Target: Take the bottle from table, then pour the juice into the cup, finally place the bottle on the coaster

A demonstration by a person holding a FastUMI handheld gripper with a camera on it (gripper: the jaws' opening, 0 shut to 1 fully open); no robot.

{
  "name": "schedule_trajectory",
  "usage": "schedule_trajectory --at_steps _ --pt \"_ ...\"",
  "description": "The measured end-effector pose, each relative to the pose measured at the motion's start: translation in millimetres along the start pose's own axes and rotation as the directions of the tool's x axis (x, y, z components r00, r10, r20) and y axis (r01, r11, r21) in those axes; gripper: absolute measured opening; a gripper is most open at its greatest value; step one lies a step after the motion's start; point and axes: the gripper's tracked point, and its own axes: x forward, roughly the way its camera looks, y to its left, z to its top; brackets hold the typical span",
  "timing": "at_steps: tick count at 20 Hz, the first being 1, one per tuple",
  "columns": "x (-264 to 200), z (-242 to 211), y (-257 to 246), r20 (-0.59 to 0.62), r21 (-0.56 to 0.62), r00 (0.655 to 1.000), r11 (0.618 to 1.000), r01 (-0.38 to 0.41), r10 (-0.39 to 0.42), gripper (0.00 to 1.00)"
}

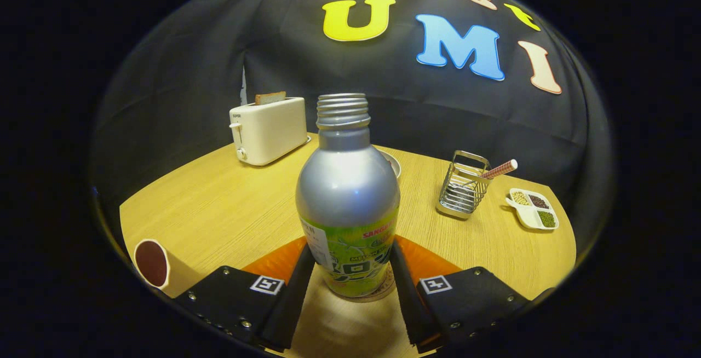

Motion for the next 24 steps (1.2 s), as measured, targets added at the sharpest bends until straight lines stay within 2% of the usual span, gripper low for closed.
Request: schedule_trajectory --at_steps 13,14,15,16,20,24 --pt "9.8 -4.4 -6.7 0.006 0.068 1.000 0.998 0.015 -0.015 0.80" --pt "8.3 -0.7 -6.3 0.014 0.073 1.000 0.997 0.014 -0.015 0.82" --pt "5.7 1.4 -7.8 0.024 0.075 0.999 0.997 0.019 -0.021 0.91" --pt "2.4 6.7 -8.3 0.037 0.078 0.999 0.997 0.023 -0.026 0.99" --pt "-21.3 25.0 -10.0 0.074 0.094 0.996 0.995 0.043 -0.050 0.99" --pt "-68.4 58.2 -11.0 0.155 0.075 0.984 0.994 0.077 -0.088 0.99"
